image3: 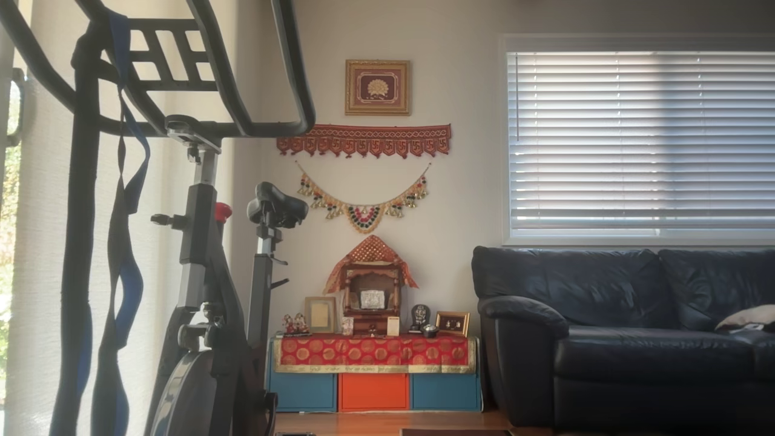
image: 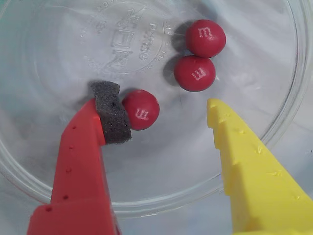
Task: Sort medicines into box.
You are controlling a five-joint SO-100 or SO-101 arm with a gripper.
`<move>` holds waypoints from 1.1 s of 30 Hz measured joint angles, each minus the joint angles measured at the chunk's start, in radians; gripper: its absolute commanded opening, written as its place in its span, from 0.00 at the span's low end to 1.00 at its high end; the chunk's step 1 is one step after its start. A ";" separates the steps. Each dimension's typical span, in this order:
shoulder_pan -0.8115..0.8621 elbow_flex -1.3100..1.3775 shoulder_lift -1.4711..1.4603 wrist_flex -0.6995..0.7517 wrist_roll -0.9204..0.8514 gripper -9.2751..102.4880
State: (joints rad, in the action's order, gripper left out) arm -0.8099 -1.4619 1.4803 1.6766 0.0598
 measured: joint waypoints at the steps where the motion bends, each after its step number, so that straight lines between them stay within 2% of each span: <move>1: -0.003 0.003 -0.005 0.005 0.000 0.33; 24: -0.015 0.035 -0.100 0.032 0.000 0.32; 33: -0.015 0.035 -0.114 0.032 0.000 0.27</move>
State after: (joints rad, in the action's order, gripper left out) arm -0.8253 -1.4266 1.3668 1.7089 0.0598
